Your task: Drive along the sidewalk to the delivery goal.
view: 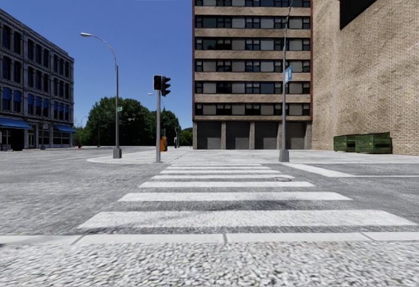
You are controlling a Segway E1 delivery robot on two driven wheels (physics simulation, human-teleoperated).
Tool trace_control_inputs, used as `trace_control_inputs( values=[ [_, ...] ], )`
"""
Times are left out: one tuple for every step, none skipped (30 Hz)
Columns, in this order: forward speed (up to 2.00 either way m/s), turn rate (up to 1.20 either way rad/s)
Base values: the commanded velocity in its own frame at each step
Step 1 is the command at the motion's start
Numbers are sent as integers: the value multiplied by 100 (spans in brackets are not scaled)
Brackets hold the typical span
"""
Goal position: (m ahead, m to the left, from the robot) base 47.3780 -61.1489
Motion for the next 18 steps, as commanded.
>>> trace_control_inputs(
  values=[
    [200, 0],
    [200, 0],
    [200, 0],
    [200, 0],
    [200, 0],
    [200, 0],
    [200, 0],
    [200, 0],
    [200, 0],
    [200, 0],
    [200, 0],
    [200, 0],
    [200, 0],
    [200, 0],
    [200, 0],
    [200, 0],
    [200, 0],
    [200, 0]
  ],
)
